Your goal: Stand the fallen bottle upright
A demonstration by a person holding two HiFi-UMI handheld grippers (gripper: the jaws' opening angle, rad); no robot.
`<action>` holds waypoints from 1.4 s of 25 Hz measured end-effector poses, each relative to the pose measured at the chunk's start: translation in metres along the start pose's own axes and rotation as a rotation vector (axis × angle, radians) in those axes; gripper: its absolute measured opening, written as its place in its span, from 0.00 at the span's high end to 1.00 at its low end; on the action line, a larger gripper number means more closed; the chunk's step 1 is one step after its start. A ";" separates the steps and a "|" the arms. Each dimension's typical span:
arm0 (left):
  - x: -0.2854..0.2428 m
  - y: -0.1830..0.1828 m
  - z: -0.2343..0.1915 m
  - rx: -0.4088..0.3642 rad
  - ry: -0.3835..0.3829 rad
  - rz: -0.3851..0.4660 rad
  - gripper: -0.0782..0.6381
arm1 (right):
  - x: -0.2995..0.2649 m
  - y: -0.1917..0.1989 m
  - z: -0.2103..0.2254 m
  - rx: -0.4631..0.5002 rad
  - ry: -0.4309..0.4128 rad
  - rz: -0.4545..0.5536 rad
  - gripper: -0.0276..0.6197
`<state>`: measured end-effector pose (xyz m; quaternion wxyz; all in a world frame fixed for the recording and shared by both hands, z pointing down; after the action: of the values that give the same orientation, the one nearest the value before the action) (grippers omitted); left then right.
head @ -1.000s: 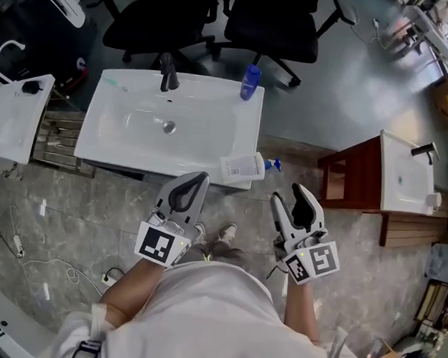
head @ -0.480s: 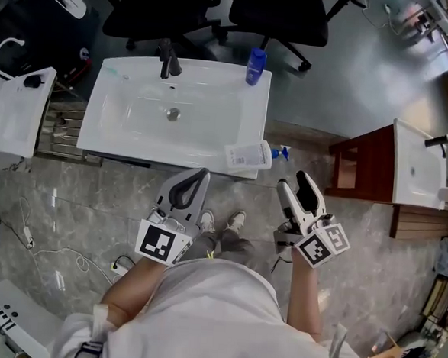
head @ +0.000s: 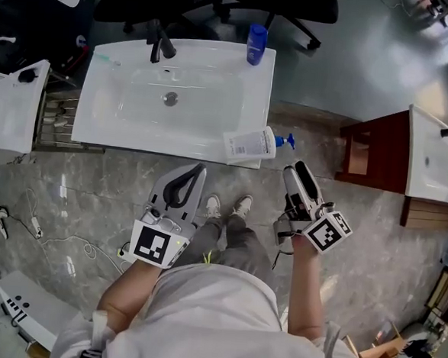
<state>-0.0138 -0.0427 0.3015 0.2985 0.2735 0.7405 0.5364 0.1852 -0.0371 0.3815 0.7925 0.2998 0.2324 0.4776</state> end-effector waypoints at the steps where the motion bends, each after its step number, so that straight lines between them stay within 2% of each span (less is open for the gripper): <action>1: -0.003 0.005 -0.001 0.010 -0.003 -0.007 0.87 | -0.002 0.002 0.008 -0.033 0.002 0.007 0.55; 6: -0.015 0.030 -0.010 0.035 -0.036 -0.052 0.87 | -0.014 0.017 0.036 -0.078 0.012 -0.011 0.55; 9: -0.026 0.039 -0.019 0.021 -0.043 -0.052 0.87 | -0.020 0.029 0.058 -0.122 0.018 -0.020 0.55; 12: -0.037 0.050 -0.028 0.016 -0.049 -0.035 0.87 | -0.027 0.037 0.082 -0.110 0.037 -0.029 0.55; 17: -0.047 0.082 -0.041 0.052 -0.078 -0.049 0.87 | -0.036 0.059 0.119 -0.141 0.074 -0.035 0.55; 31: -0.061 0.144 -0.066 0.118 -0.093 -0.084 0.87 | -0.073 0.092 0.171 -0.317 -0.011 0.041 0.55; 35: -0.069 0.159 -0.076 0.110 -0.097 -0.082 0.87 | -0.083 0.100 0.178 -0.351 -0.042 0.060 0.55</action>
<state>-0.0098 -0.0965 0.4822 0.3402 0.2846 0.7641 0.4684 0.2041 -0.1200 0.5843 0.8227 0.1734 0.1199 0.5280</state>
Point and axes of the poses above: the fingertips, and each gripper's own axes: x backward along the fingers, z to its right, y out of its underside, the point moved 1 cm from there along x, backward along the fingers, and after that the axes turned 10 degrees about x, right-handed, at the moved point
